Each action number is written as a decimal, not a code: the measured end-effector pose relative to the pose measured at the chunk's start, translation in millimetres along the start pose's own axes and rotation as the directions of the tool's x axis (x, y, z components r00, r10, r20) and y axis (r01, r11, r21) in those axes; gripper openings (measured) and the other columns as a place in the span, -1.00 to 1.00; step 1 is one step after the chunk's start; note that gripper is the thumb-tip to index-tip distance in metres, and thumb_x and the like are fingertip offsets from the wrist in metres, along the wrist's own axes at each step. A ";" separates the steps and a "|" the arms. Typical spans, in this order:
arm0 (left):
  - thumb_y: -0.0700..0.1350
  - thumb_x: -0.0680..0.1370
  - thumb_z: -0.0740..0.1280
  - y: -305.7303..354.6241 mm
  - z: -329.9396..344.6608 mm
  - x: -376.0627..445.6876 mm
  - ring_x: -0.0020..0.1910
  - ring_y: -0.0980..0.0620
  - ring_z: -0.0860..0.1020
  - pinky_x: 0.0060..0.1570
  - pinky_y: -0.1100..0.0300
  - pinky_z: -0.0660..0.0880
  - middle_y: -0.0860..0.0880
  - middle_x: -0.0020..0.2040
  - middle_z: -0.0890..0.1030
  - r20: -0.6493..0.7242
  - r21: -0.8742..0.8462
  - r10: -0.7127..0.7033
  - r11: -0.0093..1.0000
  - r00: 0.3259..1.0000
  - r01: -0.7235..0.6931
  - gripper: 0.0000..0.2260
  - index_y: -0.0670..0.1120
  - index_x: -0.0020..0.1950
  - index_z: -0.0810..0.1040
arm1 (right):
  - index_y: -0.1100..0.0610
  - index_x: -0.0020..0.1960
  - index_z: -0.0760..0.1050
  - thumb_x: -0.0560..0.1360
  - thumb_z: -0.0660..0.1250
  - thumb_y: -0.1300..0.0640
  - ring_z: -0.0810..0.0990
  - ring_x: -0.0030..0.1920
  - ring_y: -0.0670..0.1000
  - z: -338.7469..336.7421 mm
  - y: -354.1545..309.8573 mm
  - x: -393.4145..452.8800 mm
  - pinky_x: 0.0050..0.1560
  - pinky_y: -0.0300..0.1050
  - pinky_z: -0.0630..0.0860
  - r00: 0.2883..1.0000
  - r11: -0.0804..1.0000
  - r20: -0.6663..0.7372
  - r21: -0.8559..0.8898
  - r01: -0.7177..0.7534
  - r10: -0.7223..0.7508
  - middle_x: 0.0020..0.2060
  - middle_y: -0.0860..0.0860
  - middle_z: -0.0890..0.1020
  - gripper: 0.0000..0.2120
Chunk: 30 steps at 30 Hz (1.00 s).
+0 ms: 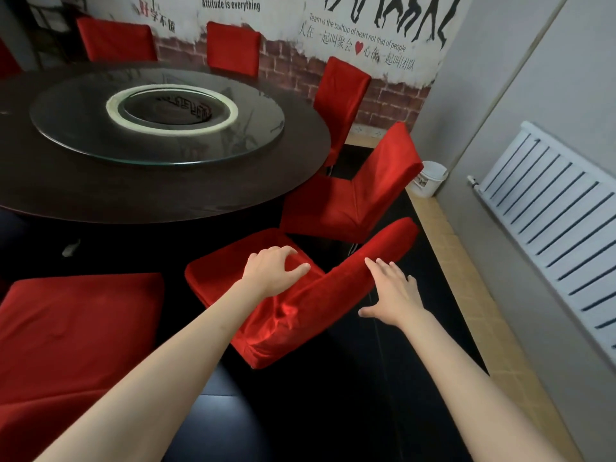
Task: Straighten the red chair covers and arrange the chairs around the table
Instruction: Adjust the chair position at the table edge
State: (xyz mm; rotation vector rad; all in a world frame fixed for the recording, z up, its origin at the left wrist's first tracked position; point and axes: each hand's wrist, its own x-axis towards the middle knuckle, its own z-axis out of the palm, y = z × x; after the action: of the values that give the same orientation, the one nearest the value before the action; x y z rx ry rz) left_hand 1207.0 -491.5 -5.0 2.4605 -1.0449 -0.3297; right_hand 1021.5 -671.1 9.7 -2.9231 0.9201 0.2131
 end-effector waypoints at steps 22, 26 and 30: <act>0.34 0.47 0.24 106.4 59.0 -1.0 0.06 0.06 0.58 0.05 0.13 0.51 0.07 0.03 0.63 -0.140 -0.159 -0.465 0.882 0.874 0.444 -0.54 0.06 0.17 0.57 | -0.04 0.57 -0.08 0.28 0.51 -0.24 -0.05 0.55 0.11 -17.5 120.8 129.0 0.45 0.25 0.06 0.880 0.880 0.106 -0.062 0.471 -0.464 0.57 0.01 0.03 0.10; 0.37 0.46 0.22 113.7 68.8 -5.2 0.11 0.05 0.57 0.12 0.06 0.51 0.07 0.10 0.62 -0.164 -0.119 -0.470 0.882 0.867 0.456 -0.50 0.07 0.23 0.54 | -0.03 0.57 -0.07 0.28 0.51 -0.23 -0.06 0.55 0.11 -14.8 122.5 134.2 0.46 0.26 0.05 0.865 0.864 0.102 -0.062 0.499 -0.492 0.57 0.01 0.03 0.09; 0.36 0.46 0.23 116.8 78.0 -8.6 0.17 0.02 0.55 0.16 0.06 0.49 0.05 0.18 0.59 -0.189 -0.066 -0.435 0.900 0.881 0.430 -0.43 0.05 0.32 0.47 | -0.02 0.57 -0.07 0.28 0.51 -0.23 -0.05 0.55 0.12 -15.3 125.1 134.4 0.45 0.26 0.06 0.859 0.858 0.103 -0.067 0.509 -0.502 0.57 0.02 0.04 0.09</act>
State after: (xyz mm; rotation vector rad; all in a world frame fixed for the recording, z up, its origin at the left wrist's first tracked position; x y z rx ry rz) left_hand 1098.9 -580.9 -15.8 2.6252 -0.3963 -0.2205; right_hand 1060.3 -851.0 1.3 -3.0802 0.1056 0.3421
